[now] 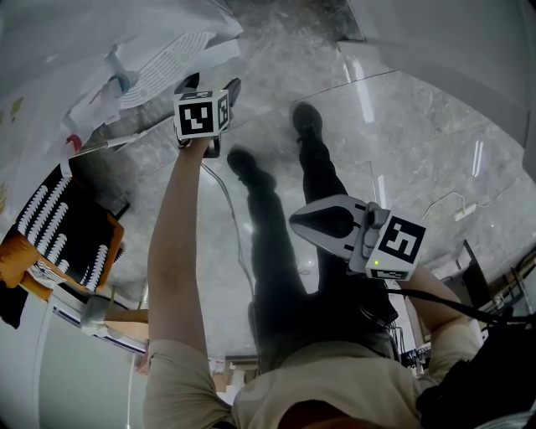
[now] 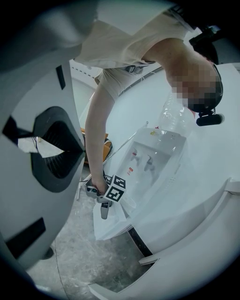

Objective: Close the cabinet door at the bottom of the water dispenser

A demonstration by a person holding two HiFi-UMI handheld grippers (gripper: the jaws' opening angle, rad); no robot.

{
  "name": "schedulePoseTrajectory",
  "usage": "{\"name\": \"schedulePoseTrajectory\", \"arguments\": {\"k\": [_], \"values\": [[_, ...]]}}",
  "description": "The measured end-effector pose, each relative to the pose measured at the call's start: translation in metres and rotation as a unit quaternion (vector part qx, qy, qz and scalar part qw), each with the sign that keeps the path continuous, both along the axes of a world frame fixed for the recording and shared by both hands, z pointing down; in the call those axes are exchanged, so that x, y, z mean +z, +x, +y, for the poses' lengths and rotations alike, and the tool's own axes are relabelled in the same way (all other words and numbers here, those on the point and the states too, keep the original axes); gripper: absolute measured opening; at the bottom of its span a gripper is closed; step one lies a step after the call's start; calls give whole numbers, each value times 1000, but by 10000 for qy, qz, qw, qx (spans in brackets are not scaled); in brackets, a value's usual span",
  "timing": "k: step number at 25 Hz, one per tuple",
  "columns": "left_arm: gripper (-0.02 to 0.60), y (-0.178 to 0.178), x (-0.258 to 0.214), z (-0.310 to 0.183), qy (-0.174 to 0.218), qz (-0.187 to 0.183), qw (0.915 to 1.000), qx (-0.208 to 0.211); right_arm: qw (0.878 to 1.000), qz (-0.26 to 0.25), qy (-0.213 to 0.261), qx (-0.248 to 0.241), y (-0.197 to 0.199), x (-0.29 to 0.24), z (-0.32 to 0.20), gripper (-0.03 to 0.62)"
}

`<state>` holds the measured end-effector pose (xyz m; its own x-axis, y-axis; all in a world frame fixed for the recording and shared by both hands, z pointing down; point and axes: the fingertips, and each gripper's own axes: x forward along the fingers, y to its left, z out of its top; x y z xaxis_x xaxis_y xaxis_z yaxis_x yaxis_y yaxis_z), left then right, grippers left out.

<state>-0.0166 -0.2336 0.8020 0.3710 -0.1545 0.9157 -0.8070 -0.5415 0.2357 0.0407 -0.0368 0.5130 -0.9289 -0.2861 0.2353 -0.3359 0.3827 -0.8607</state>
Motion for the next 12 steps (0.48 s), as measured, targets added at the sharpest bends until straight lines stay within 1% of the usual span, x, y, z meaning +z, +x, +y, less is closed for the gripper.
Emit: {"name": "schedulePoseTrajectory", "arguments": {"k": [12], "values": [[357, -3, 2, -13, 160, -26, 9997, -161, 9999, 58, 15, 85, 6, 5, -5, 14]]}}
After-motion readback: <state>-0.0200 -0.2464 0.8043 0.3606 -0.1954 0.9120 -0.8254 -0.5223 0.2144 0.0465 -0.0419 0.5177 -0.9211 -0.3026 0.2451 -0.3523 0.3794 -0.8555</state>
